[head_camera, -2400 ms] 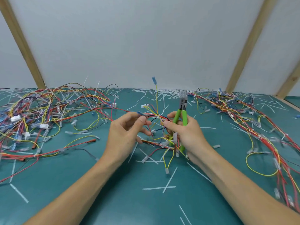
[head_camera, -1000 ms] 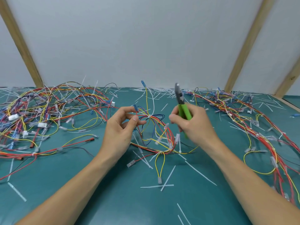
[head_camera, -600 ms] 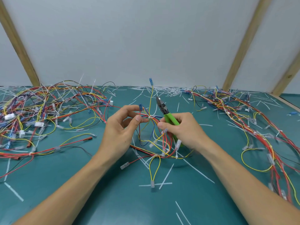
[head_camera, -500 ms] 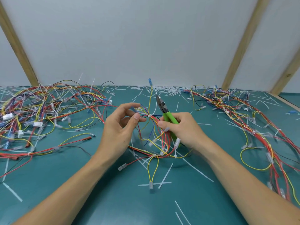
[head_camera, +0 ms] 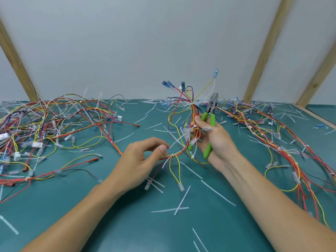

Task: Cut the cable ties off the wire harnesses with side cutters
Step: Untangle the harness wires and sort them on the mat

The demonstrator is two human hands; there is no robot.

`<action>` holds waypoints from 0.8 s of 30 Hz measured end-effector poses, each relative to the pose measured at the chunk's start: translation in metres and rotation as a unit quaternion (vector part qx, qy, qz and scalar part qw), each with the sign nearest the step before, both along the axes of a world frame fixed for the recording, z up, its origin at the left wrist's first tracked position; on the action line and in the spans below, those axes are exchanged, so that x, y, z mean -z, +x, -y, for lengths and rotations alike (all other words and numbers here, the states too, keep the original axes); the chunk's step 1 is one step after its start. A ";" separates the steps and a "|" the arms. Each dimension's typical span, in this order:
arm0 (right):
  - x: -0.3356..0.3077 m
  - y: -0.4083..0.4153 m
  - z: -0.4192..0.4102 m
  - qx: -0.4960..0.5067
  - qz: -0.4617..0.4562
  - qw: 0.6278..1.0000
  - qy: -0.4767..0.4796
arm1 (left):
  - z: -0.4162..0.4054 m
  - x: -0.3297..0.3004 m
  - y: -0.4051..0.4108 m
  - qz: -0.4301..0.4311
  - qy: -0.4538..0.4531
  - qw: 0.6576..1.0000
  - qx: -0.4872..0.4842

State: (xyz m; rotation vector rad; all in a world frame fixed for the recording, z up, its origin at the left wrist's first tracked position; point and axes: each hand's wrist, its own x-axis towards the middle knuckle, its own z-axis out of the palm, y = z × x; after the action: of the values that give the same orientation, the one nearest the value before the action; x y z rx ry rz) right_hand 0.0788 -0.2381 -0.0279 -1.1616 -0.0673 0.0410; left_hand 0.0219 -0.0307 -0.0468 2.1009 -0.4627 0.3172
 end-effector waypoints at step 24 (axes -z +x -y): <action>-0.002 -0.017 -0.018 -0.112 -0.067 0.982 0.135 | 0.006 0.000 0.002 -0.173 -0.147 0.970 0.086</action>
State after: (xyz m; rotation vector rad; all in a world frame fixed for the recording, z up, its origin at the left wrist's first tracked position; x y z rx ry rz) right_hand 0.0620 -0.2199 -0.0263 -0.8724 -0.0807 0.3010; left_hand 0.0237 -0.0363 -0.0465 1.7653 -0.3618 -0.0806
